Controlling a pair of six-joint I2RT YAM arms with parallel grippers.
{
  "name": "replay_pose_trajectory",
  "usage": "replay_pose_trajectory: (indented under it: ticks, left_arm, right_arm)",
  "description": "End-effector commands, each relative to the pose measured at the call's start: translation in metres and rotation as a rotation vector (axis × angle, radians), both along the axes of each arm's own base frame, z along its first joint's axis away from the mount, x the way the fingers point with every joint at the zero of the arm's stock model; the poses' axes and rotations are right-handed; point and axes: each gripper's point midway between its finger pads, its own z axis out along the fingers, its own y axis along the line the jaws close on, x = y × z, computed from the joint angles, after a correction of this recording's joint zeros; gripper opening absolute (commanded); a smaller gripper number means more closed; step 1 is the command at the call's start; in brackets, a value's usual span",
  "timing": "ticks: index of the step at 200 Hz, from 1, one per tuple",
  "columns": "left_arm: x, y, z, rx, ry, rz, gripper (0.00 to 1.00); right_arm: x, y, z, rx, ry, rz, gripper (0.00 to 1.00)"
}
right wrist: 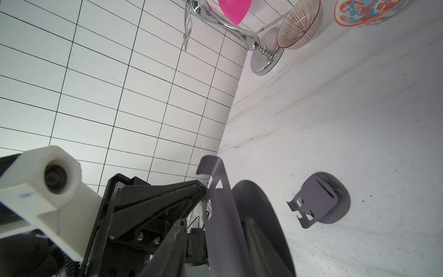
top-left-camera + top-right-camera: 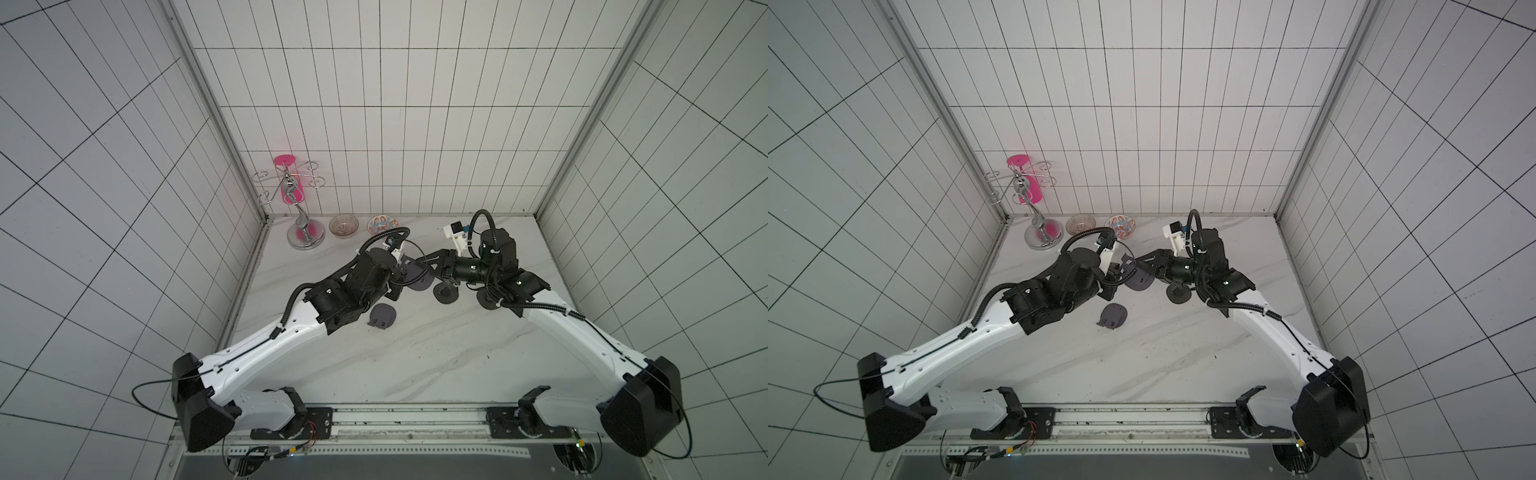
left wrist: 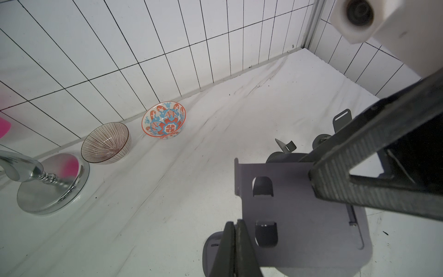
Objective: Open the phone stand
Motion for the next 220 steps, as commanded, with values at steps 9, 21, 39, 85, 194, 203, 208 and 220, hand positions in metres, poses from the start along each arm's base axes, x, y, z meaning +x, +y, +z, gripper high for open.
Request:
replay_pose_trajectory:
  ticks: [9,21,39,85,194,203,208,220]
  left_arm:
    - [0.010,-0.006,0.023,-0.056,-0.054,0.034,0.00]
    - [0.011,-0.007,0.023,-0.059,-0.054,0.034,0.00]
    - [0.011,-0.008,0.022,-0.061,-0.055,0.036,0.00]
    - [0.013,-0.012,0.023,-0.065,-0.062,0.048,0.00]
    - [0.017,-0.017,0.028,-0.067,-0.074,0.059,0.00]
    - [0.016,-0.017,0.032,-0.079,-0.077,0.060,0.03]
    - [0.016,-0.017,0.033,-0.084,-0.079,0.060,0.09]
    - [0.015,-0.016,0.038,-0.097,-0.081,0.062,0.24]
  right_arm:
    - [-0.013,0.000,-0.009,0.006,0.038,0.015,0.42]
    - [-0.016,-0.001,-0.008,0.009,0.037,0.013,0.42]
    - [-0.017,-0.001,-0.008,0.020,0.050,0.012,0.42]
    - [-0.018,0.004,-0.014,0.043,0.086,0.018,0.30]
    - [-0.019,0.003,-0.021,0.050,0.127,0.008,0.00]
    - [-0.018,0.003,-0.024,0.049,0.134,0.003,0.00]
    - [-0.017,0.002,-0.024,0.052,0.135,-0.002,0.00]
    - [-0.015,0.000,-0.027,0.058,0.147,-0.015,0.00]
